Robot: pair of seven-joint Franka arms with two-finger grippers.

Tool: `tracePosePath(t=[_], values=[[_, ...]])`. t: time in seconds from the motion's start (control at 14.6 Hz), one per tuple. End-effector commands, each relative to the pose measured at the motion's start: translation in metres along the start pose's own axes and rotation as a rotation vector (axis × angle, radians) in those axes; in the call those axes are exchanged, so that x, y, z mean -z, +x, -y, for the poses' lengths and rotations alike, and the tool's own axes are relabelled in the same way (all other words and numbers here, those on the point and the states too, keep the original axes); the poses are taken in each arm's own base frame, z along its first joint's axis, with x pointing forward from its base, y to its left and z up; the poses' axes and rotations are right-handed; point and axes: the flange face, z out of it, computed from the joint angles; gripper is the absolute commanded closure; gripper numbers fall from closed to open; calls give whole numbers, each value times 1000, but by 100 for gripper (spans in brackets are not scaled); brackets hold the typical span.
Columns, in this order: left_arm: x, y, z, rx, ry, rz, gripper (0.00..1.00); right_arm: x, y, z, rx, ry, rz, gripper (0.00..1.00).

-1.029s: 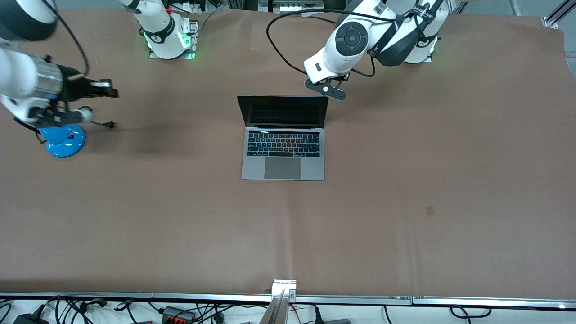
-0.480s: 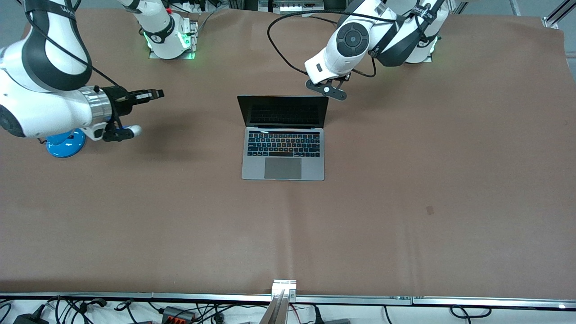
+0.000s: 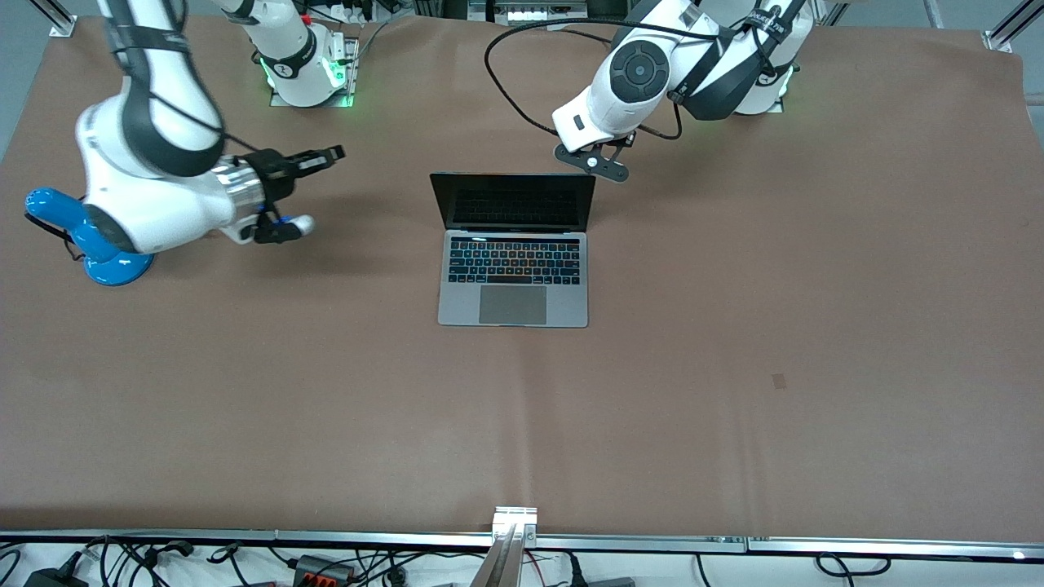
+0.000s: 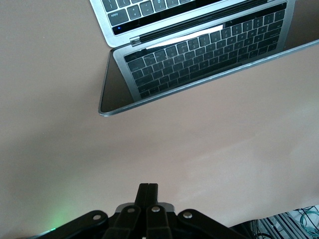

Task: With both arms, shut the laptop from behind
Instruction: 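Swing the right gripper toward the laptop screen's back edge, then lower both grippers behind the screen and push it toward the keyboard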

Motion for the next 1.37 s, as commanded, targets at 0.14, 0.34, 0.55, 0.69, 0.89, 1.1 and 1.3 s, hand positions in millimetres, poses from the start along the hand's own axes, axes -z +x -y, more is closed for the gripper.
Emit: tracePosePath(t=[0.14, 0.34, 0.55, 0.69, 0.89, 1.1, 1.3], values=[[2, -7, 3, 5, -14, -5, 100, -57, 7, 24, 8, 27, -23, 100], [1, -7, 3, 5, -14, -4, 100, -91, 13, 37, 4, 69, -41, 100], [-2, -2, 4, 8, -22, -9, 100, -121, 18, 44, -5, 77, -72, 100], [-1, -1, 5, 12, -25, -11, 100, -136, 21, 49, -6, 54, -90, 100], [-8, 19, 15, 40, -62, -19, 100, -138, 22, 57, -30, 69, -106, 100], [-15, 49, 18, 92, -111, -25, 100, -133, 29, 58, -33, 70, -159, 100], [-14, 57, 17, 108, -117, -28, 100, -126, 34, 59, -37, 74, -209, 100]])
